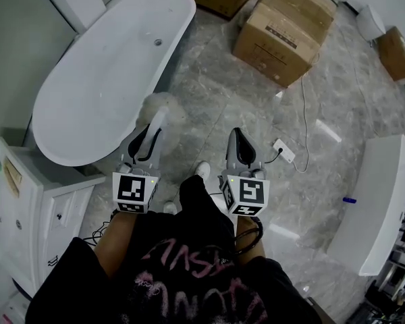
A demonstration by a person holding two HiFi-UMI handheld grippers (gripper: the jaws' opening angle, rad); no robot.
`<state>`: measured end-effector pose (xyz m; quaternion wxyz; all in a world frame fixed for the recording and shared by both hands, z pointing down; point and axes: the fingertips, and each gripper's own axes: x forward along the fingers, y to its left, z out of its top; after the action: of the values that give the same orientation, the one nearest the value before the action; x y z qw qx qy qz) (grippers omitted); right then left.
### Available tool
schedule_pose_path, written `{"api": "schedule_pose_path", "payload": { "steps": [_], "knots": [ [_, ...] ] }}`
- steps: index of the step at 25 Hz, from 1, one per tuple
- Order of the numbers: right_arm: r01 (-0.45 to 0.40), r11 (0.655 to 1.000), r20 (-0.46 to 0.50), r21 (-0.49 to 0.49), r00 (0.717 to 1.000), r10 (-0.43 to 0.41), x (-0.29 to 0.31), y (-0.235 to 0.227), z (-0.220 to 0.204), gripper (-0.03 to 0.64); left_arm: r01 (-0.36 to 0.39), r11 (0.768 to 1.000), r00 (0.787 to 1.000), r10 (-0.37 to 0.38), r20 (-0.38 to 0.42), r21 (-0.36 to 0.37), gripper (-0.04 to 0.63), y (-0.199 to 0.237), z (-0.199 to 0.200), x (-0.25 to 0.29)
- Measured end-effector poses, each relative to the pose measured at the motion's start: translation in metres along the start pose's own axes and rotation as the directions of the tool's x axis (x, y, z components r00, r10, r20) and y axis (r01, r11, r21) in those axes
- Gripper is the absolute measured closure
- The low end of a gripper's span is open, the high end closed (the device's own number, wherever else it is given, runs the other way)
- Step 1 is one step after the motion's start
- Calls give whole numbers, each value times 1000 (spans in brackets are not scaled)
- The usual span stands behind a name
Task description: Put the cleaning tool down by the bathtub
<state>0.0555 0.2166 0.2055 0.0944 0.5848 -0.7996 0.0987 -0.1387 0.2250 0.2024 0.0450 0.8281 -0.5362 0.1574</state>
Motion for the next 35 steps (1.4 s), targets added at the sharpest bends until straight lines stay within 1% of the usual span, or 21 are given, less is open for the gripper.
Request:
{"api": "schedule_pose_path", "payload": {
  "steps": [6, 10, 15, 21, 26, 32, 35],
  "knots": [
    [-52, 999, -10, 7, 999, 52, 38, -36, 11, 604, -38, 999, 999, 38, -18, 22, 502, -6, 20, 45],
    [-80, 997, -4, 13, 997, 80, 56, -49, 22, 603, -49, 998, 999, 50, -21, 42, 502, -10, 34, 61],
    [-92, 995, -5, 37, 996, 92, 67, -55, 20, 604, -64, 997, 998, 65, -26, 32, 502, -11, 38, 70],
    [-81, 996, -20, 39, 996, 82, 72, -60, 15, 604, -49, 998, 999, 50, -21, 50, 502, -12, 42, 80],
    [-55, 998, -20, 35, 998, 56, 79, -69, 17, 604, -27, 999, 999, 28, -23, 25, 502, -9, 39, 100],
    [-21, 999, -42, 44, 999, 22, 98, -79, 13, 604, 6, 1000, 1000, -6, -27, 12, 502, 0, 36, 133],
    [-9, 999, -62, 50, 998, 12, 113, -83, 10, 604, 22, 1000, 999, -23, -44, -19, 502, 3, 31, 151]
  ]
}}
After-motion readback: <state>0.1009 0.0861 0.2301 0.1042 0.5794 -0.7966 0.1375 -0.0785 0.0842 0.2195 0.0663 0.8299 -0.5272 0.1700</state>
